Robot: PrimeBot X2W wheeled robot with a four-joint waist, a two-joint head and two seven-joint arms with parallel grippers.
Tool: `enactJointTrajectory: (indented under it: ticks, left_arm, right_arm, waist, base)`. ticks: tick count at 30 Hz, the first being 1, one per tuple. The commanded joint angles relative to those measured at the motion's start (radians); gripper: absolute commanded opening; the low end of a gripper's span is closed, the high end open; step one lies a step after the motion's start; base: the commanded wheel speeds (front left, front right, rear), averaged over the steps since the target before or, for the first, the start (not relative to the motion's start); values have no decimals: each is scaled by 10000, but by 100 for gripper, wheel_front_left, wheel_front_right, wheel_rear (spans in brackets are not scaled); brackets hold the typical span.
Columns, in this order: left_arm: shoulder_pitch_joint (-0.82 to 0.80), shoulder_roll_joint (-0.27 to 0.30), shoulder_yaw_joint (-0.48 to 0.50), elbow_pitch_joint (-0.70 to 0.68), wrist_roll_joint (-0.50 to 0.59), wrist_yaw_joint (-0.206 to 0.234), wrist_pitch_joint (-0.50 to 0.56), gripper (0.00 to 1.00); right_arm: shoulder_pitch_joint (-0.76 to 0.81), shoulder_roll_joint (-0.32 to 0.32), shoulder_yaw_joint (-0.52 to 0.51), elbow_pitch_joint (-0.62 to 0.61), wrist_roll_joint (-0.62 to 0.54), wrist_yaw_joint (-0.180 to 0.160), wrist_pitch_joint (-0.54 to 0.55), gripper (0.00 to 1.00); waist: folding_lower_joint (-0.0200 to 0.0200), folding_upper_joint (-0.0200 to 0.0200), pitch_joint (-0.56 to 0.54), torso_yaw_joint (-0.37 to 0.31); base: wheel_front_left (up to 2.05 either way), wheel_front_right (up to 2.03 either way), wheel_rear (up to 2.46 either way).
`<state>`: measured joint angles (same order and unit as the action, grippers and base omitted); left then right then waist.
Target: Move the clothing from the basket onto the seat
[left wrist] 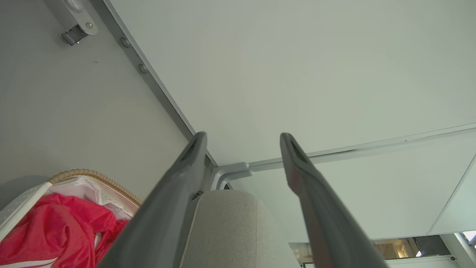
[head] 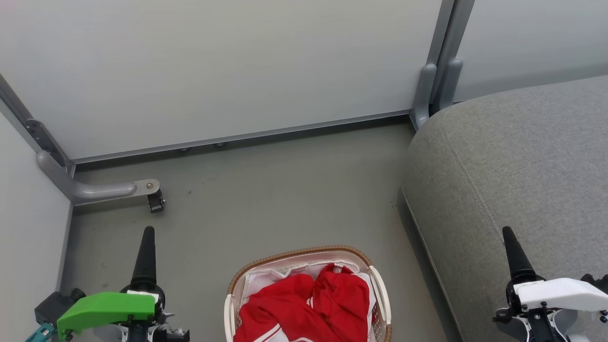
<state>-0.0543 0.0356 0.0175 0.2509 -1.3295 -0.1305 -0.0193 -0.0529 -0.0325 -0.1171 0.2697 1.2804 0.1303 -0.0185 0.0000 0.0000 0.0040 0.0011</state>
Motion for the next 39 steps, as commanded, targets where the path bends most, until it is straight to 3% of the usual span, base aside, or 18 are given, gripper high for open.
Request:
enactJointTrajectory:
  ticks: [1,8,39]
  left_arm:
    - [-82,77,4,-219,502,14,-102,100]
    - [-63,88,-104,-490,1828,164,-357,100]
    - [188,126,-708,-578,6659,536,-1290,100]
  right_arm:
    - [-55,-93,-36,-233,-435,2,-111,100]
    - [23,-106,116,-700,-2016,2,-368,100]
    - [311,-149,836,-1192,-6624,4,-1302,100]
  waist:
    - [0,0,5,1]
    - [0,0,29,8]
    - [0,0,41,105]
  base:
    - [0,0,0]
    - [0,0,0]
    - [0,0,0]
